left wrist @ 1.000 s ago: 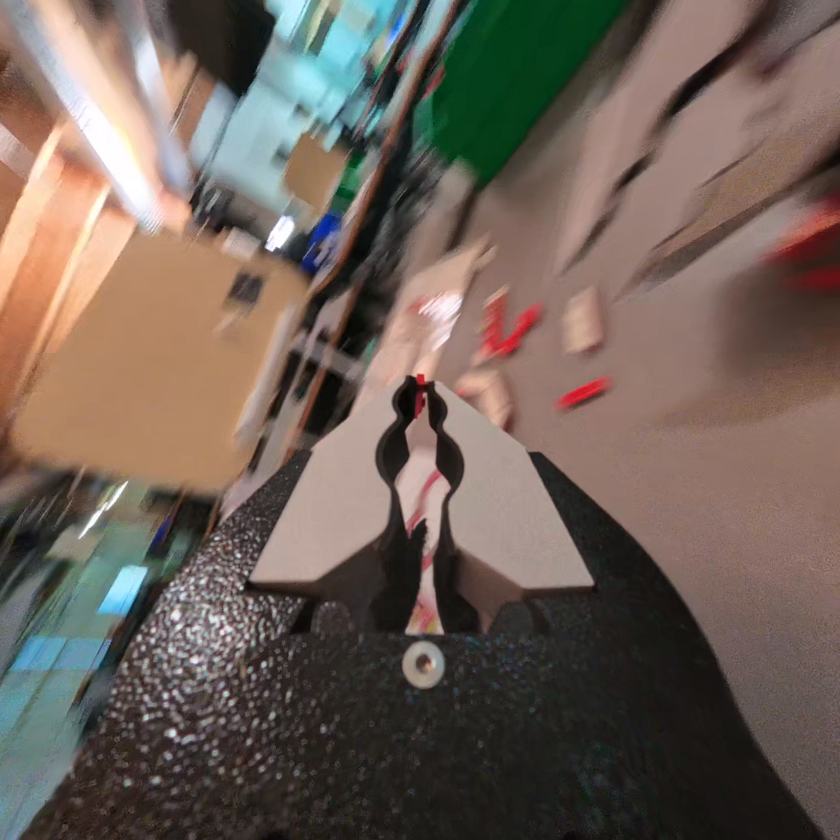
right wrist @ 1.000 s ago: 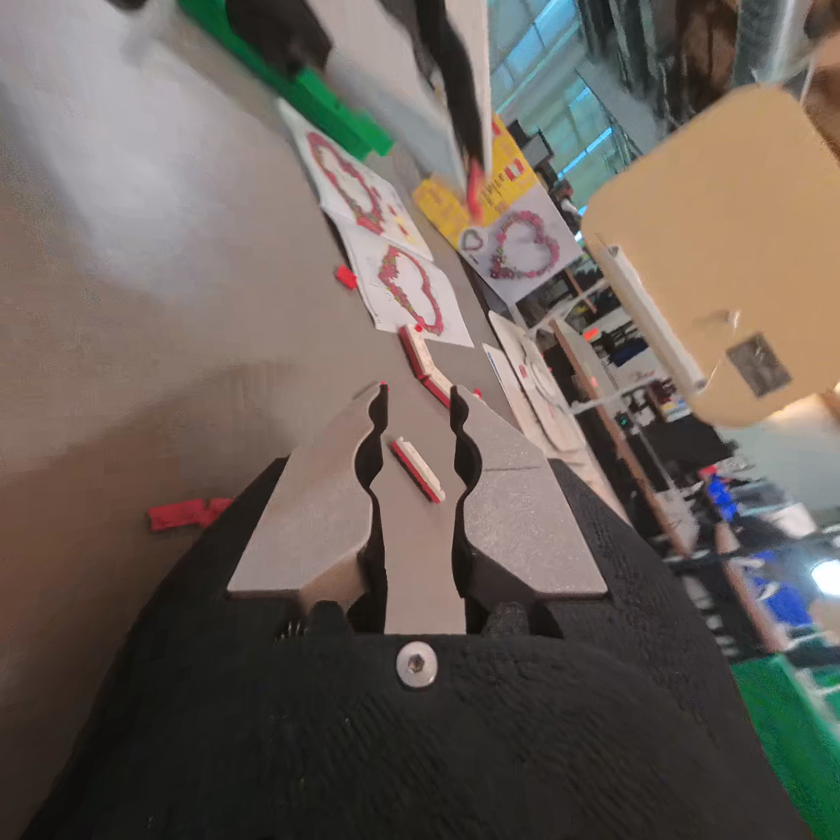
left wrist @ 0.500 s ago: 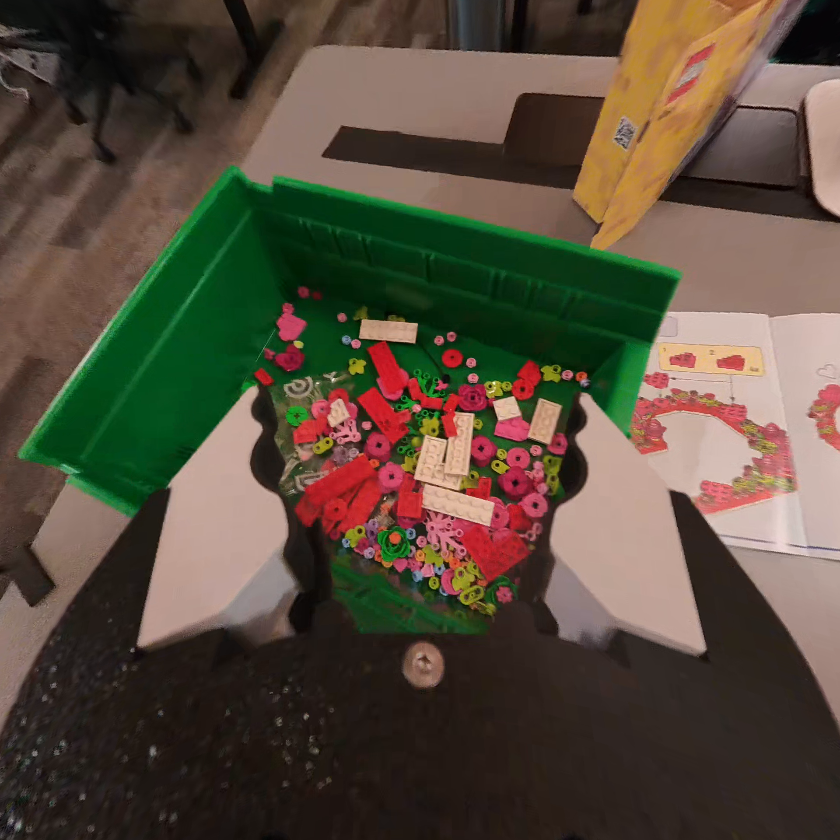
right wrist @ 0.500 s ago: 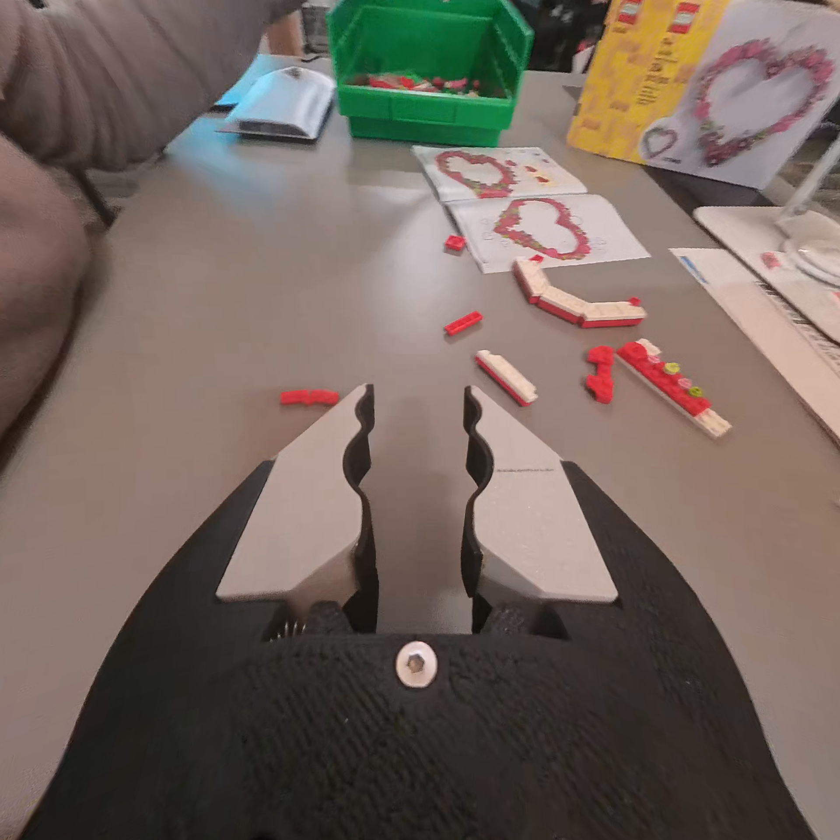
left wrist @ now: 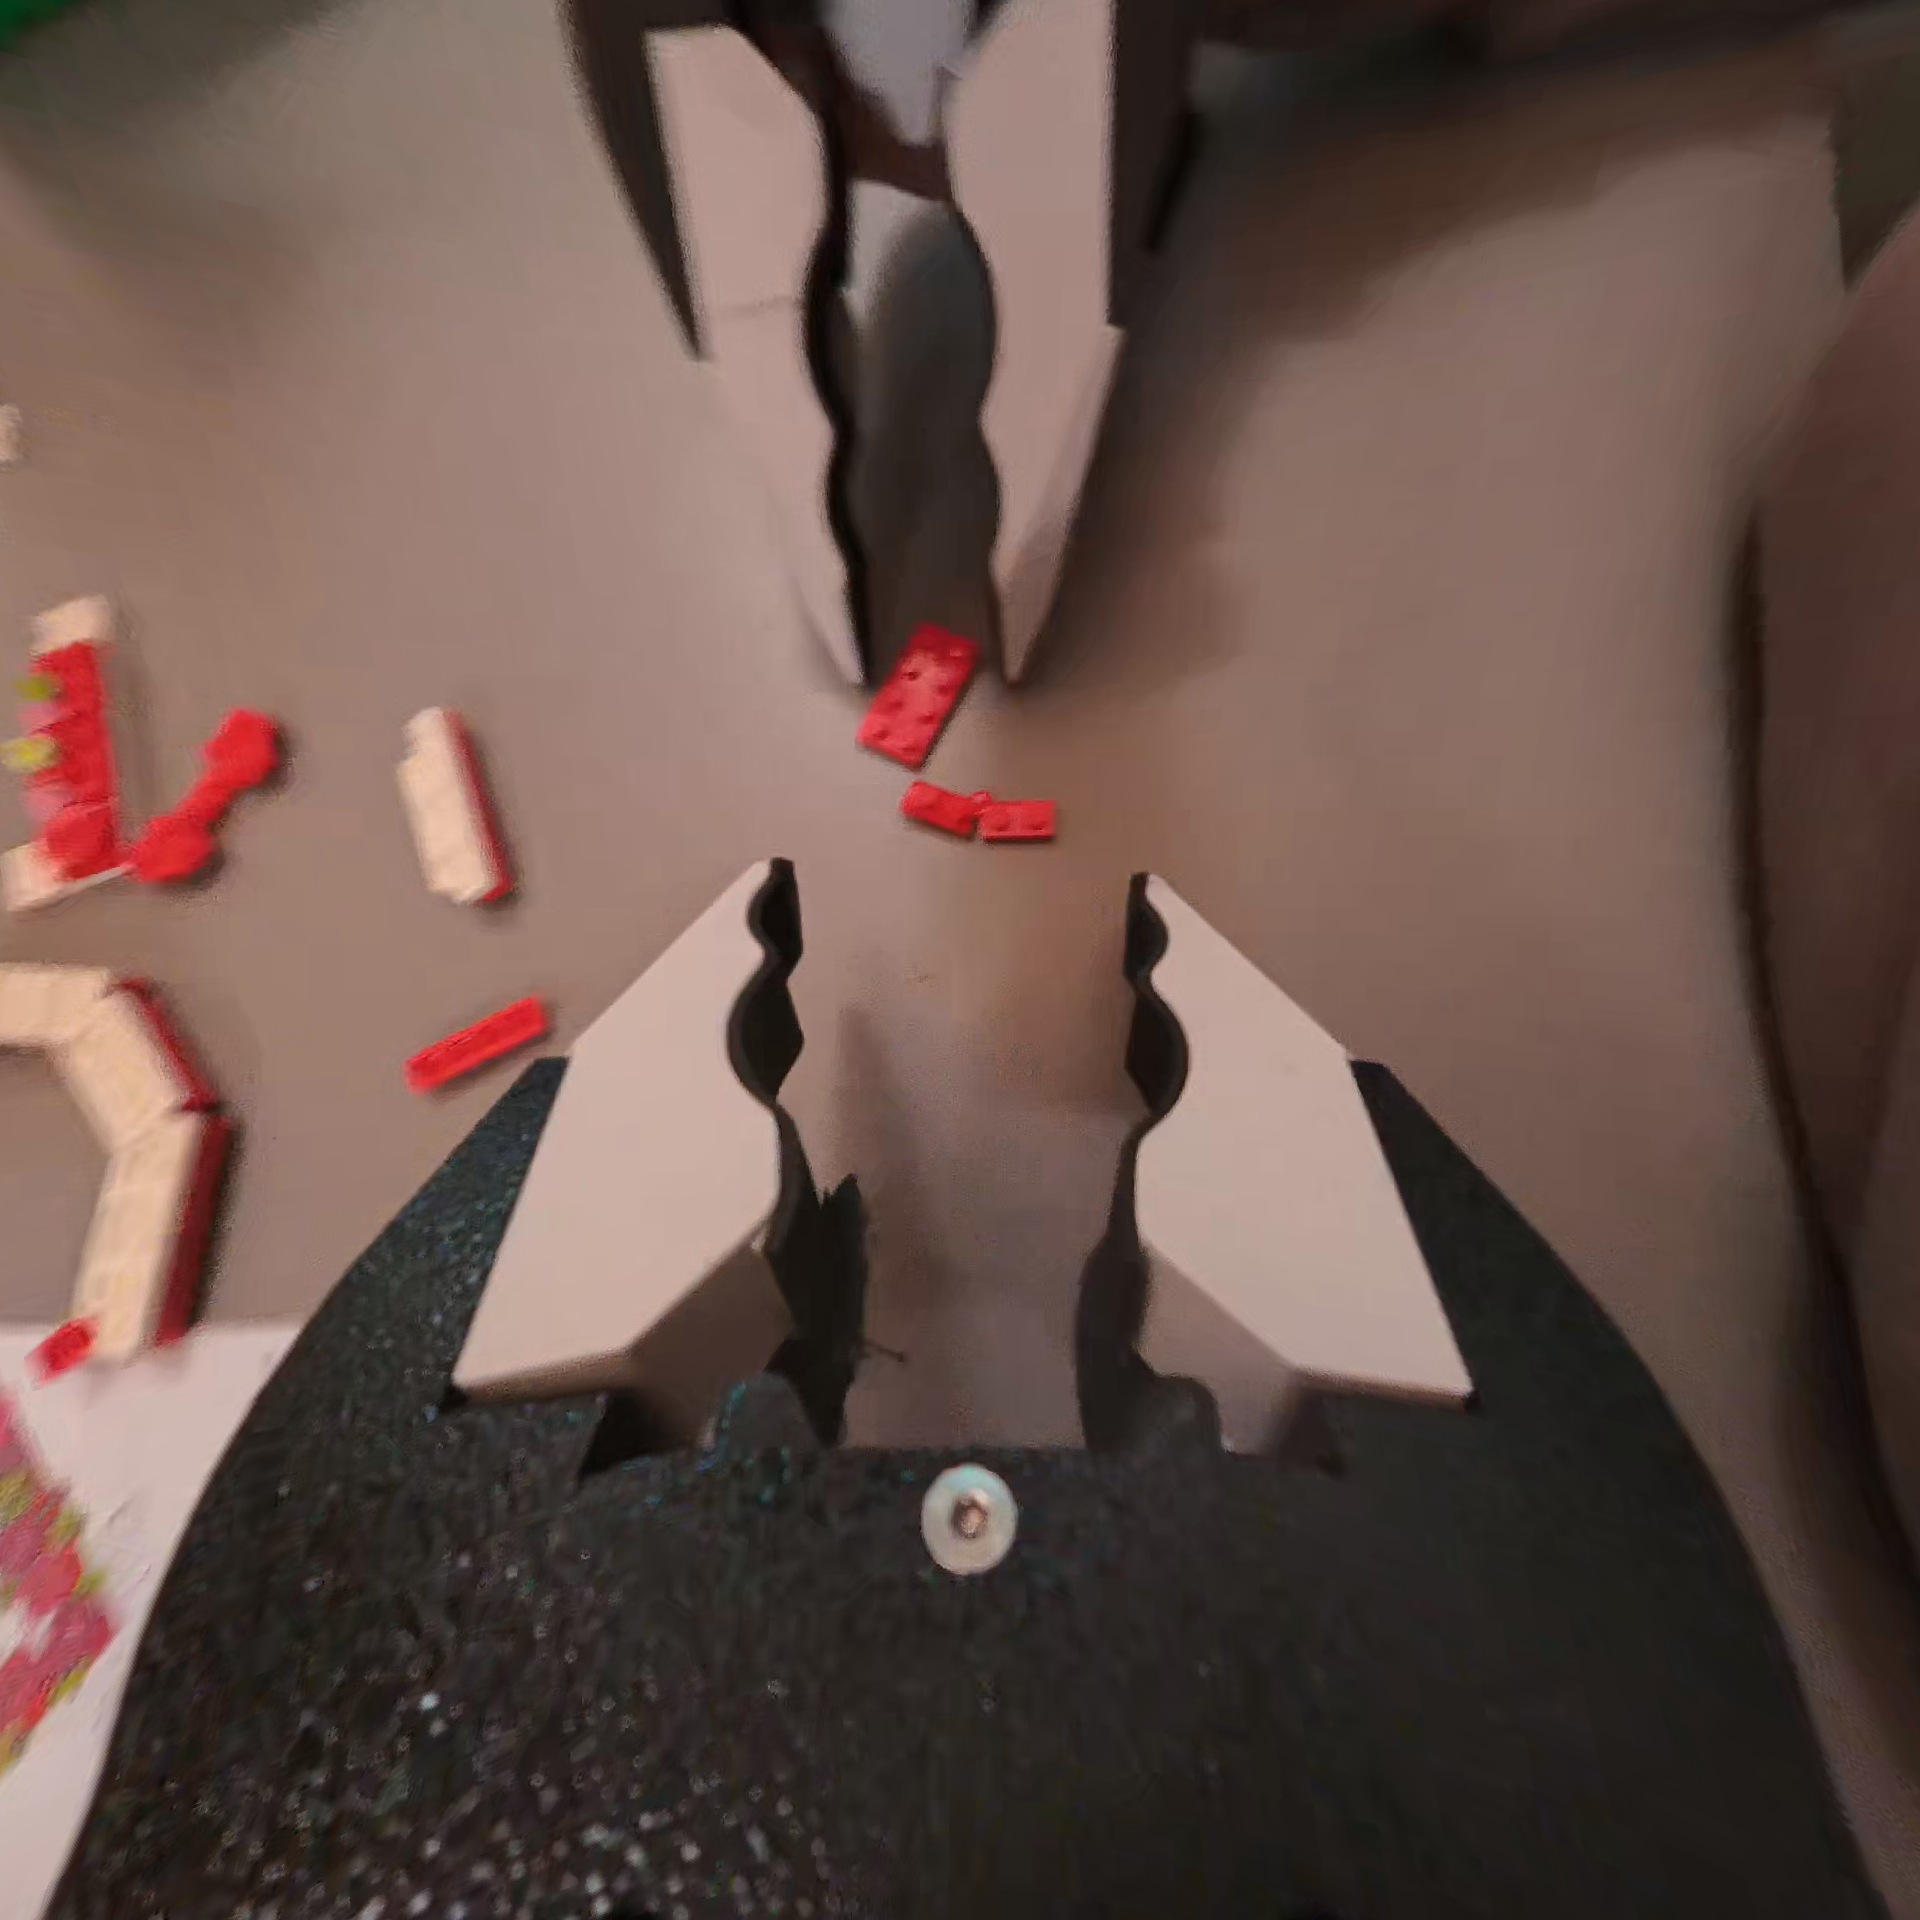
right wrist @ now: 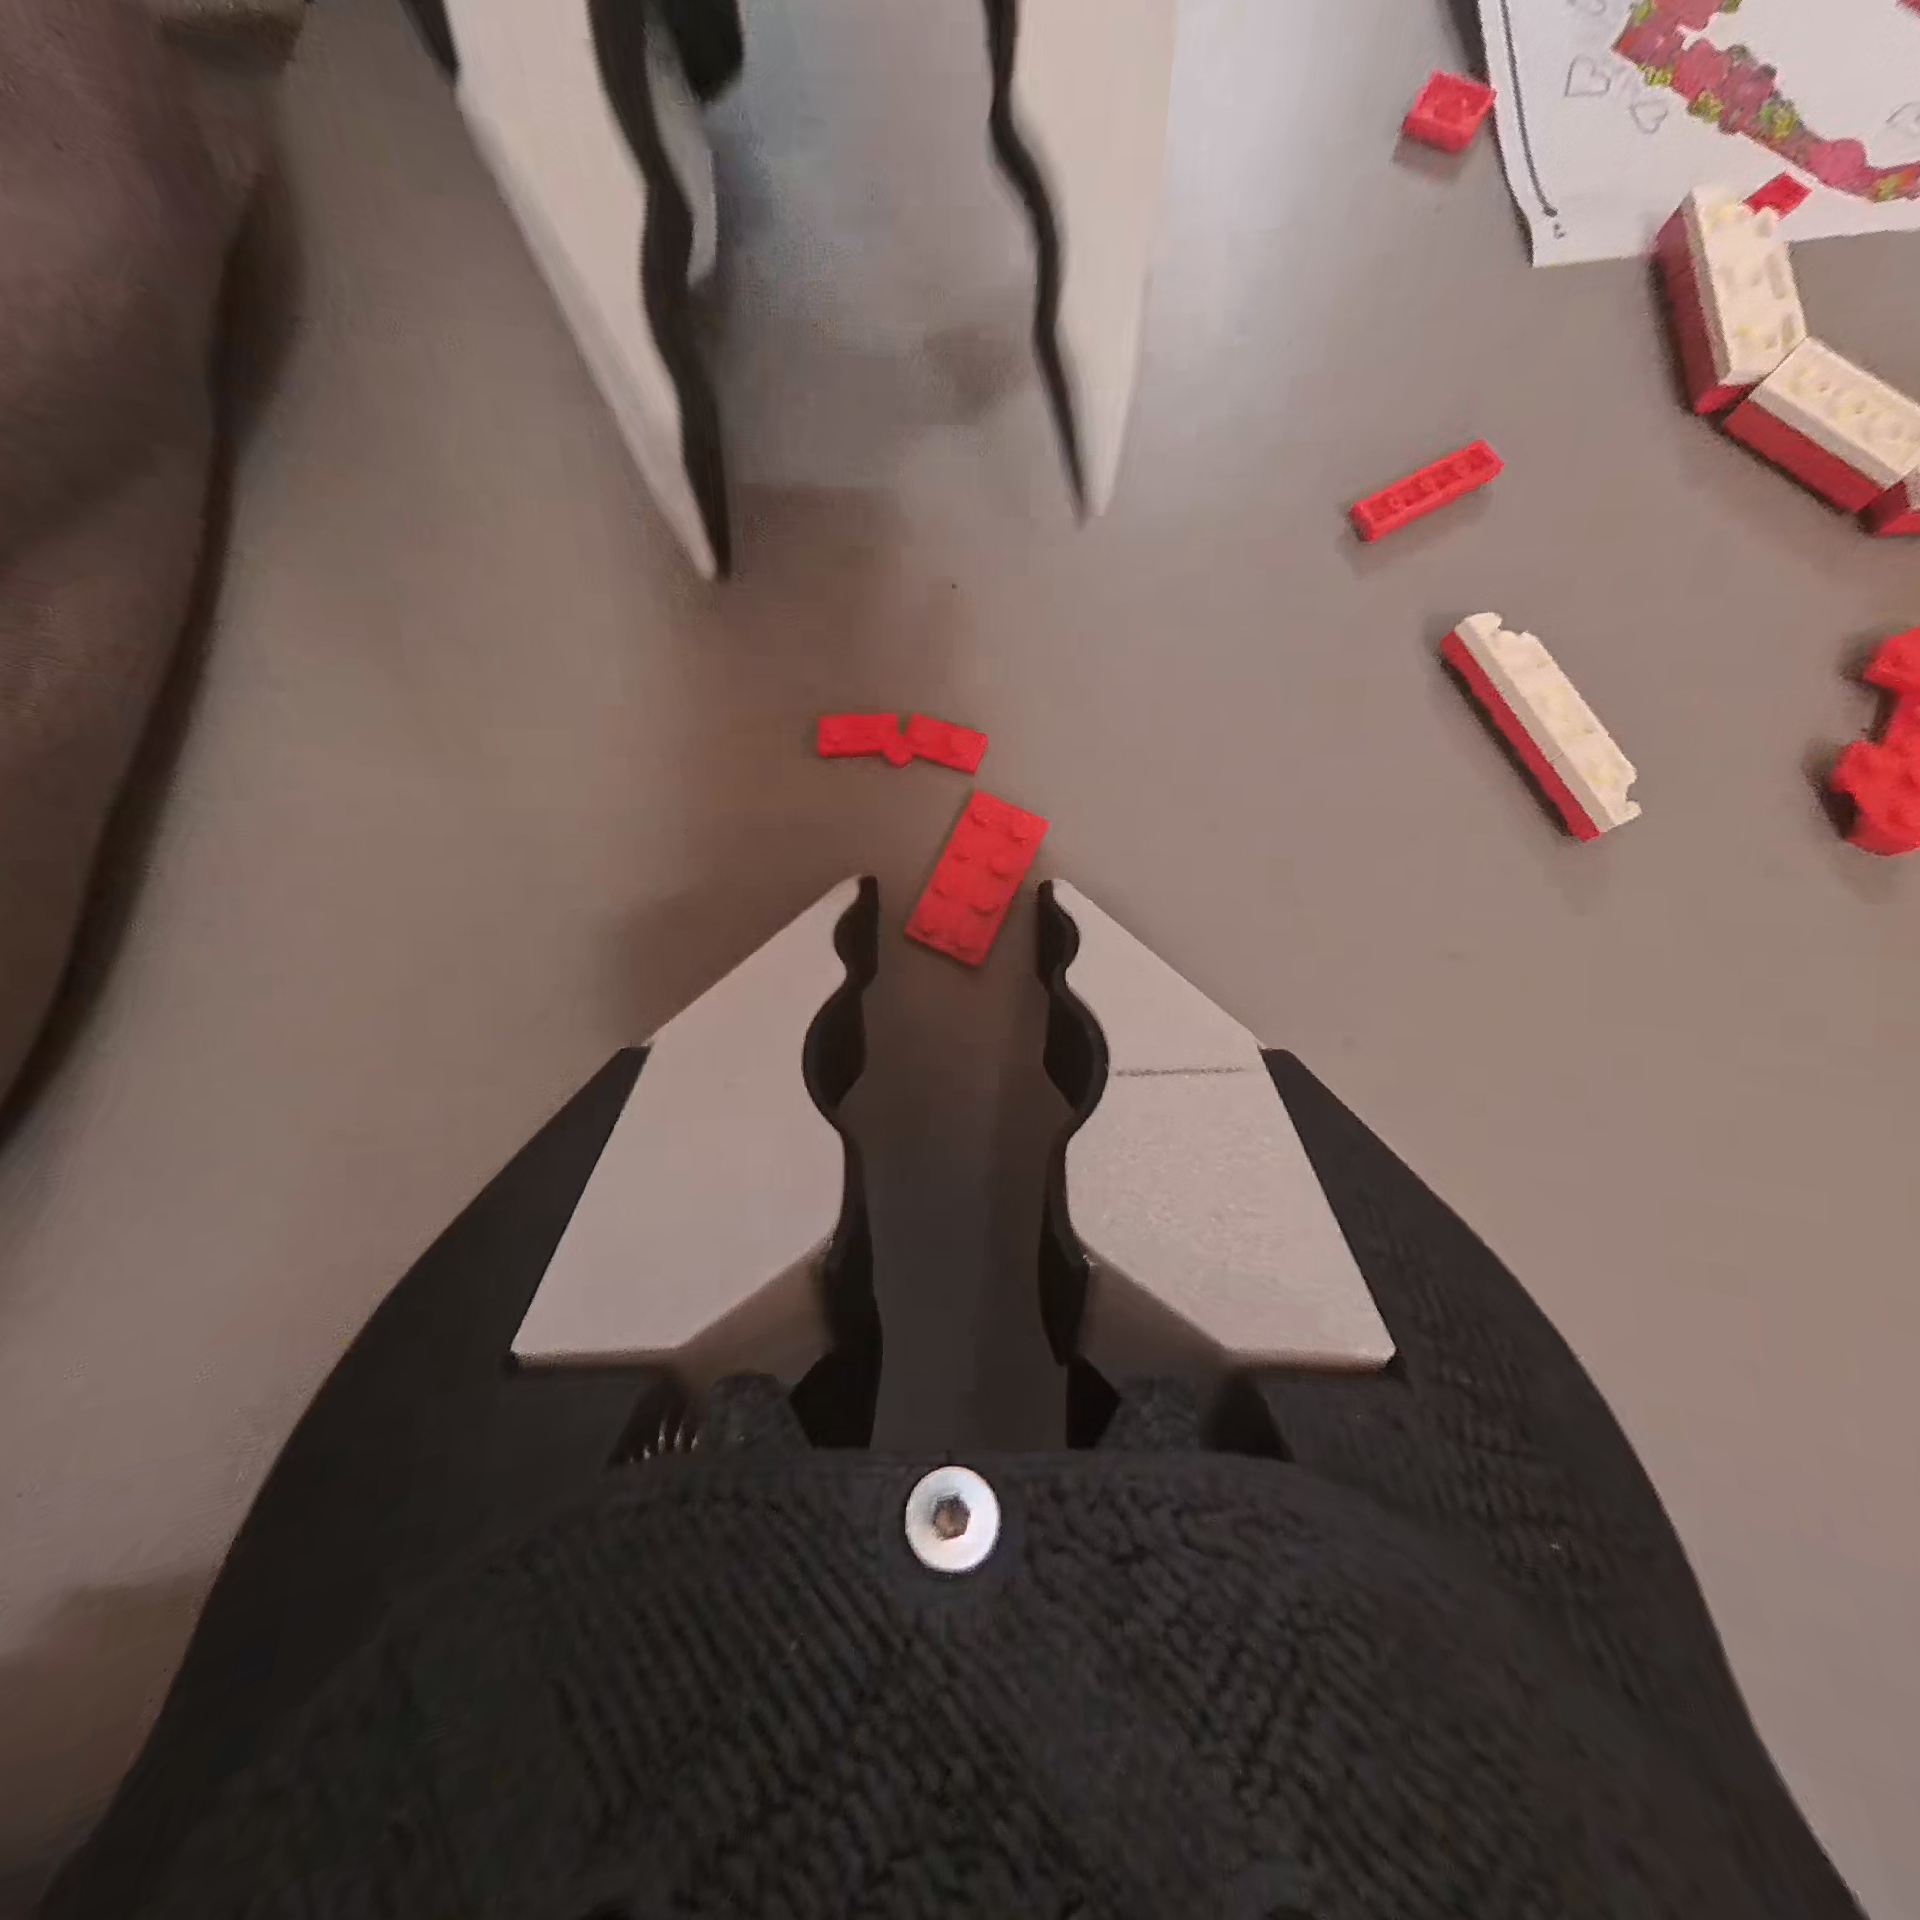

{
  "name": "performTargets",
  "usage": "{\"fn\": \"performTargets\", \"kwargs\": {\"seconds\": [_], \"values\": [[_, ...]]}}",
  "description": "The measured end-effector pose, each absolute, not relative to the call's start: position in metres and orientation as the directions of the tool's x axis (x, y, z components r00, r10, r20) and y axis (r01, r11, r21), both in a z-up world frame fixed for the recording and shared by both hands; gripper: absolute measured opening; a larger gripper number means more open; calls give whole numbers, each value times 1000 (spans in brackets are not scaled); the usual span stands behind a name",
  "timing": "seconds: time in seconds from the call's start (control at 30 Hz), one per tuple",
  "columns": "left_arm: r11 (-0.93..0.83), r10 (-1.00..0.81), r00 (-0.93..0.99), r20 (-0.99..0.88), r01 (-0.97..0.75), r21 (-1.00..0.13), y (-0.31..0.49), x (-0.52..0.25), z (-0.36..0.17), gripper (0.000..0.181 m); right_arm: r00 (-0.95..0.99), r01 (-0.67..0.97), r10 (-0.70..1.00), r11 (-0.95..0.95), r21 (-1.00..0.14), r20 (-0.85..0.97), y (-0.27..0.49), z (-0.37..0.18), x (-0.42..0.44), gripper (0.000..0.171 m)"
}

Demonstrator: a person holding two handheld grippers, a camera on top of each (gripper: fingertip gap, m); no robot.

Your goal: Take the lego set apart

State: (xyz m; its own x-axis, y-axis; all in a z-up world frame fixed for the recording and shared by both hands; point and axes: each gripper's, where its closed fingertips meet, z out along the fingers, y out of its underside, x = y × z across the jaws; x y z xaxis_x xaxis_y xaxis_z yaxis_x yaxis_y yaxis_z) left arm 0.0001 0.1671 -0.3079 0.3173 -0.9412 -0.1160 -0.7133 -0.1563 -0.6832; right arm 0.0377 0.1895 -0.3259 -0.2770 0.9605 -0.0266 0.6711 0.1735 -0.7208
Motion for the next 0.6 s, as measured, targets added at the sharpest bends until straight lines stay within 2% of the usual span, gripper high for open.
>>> {"fn": "performTargets", "kwargs": {"seconds": [0.27, 0.33, 0.43, 0.6], "values": [[-194, -969, 247, 25, -691, -696, 167, 20, -330, 58, -279, 656, 960, 171, -735, -26, 188, -326, 34, 20], [-193, -969, 243, 29, -685, -702, 169, 21, -330, 52, -279, 652, 960, 172, -738, -23, 189, -326, 34, 17], [-185, -974, 222, 43, -671, -718, 167, 24, -330, 33, -277, 646, 960, 159, -746, -35, 189, -326, 34, 17], [-189, -970, 239, 37, -653, -734, 168, 23, -329, 33, -277, 639, 959, 141, -757, -55, 190, -325, 34, 15]]}}
